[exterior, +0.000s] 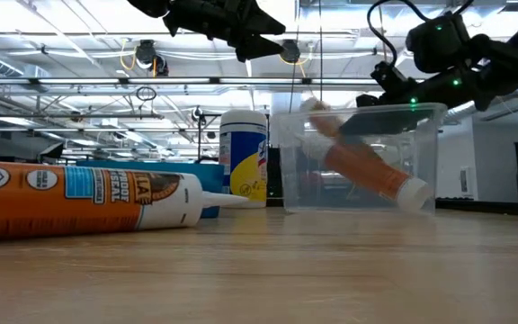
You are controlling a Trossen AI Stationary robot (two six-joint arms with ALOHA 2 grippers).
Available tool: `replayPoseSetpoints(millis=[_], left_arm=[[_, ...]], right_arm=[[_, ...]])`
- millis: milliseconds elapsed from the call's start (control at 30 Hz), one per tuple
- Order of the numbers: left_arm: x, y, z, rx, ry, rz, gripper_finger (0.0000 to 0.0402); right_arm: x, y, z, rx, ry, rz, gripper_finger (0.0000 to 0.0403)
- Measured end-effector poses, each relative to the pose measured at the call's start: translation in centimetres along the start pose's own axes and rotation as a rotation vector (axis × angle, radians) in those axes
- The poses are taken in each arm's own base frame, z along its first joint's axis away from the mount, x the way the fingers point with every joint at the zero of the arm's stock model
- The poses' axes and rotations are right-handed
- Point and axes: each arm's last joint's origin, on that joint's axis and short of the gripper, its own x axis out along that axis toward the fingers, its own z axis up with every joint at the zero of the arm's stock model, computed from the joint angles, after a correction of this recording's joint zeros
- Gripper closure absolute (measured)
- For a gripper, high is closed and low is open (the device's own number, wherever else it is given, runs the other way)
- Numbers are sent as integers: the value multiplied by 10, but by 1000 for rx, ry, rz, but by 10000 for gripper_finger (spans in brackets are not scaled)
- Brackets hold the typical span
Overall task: Pick & place silicon tubes, Sealant and Lysol wipes
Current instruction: Put the orange caulk tube into the transparent bin
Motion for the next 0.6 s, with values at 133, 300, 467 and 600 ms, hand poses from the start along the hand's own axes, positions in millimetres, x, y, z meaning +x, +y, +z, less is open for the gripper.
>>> replayPoseSetpoints(millis=[133,300,467,600], left_arm=[[0,0,0,0,0,0,50],[0,0,0,0,0,0,50],[0,0,0,0,0,0,50],[0,0,0,0,-1,0,50]], right_arm=[[-3,4,-2,-13,3,24,49],[-7,12,0,-48,-25,60,24],[-17,18,23,-91,-226,94,26],[-33,24,39,-120,-350,133,26]])
